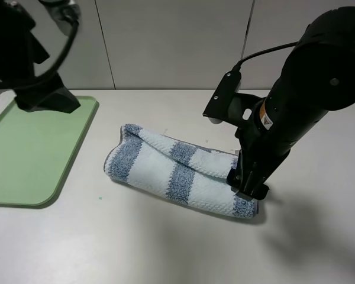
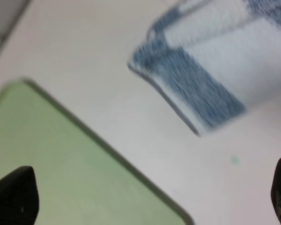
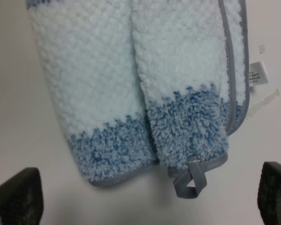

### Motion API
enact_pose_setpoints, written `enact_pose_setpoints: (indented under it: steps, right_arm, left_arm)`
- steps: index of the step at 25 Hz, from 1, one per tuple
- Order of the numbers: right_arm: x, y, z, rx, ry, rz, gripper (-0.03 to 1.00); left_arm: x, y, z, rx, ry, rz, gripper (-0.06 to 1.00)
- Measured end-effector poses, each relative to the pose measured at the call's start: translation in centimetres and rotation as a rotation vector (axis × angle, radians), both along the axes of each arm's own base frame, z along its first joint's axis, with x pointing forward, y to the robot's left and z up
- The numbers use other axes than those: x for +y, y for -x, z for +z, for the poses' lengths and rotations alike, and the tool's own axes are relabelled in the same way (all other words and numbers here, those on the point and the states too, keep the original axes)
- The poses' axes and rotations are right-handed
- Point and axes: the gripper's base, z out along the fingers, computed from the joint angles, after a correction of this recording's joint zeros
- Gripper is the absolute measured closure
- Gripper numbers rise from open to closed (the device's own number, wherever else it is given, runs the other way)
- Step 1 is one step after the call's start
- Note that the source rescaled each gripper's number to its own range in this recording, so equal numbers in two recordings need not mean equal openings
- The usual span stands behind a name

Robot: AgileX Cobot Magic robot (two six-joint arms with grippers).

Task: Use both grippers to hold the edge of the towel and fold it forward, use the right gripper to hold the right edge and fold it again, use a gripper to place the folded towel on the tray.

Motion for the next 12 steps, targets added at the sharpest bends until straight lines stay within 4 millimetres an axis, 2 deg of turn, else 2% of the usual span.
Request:
enact_pose_setpoints:
  steps: [5, 9, 12]
  right_arm:
    - [0.2, -0.1, 0.0, -0.009, -0.024, -0.018, -0.03]
    - [0.3, -0.1, 0.1, -0.007, -0.044, -0.024, -0.03]
    - [0.5, 0.0, 0.1, -0.002, -0.069, -0.033, -0.03]
  left_arm:
    - [2.2, 4.0, 1.9, 0.073, 0.028, 0.098, -0.05]
    - [3.7, 7.6, 2.8, 0.03, 0.148, 0.129, -0.05]
    - [5.2, 10.4, 2.6, -0.036, 0.23, 0.155, -0.05]
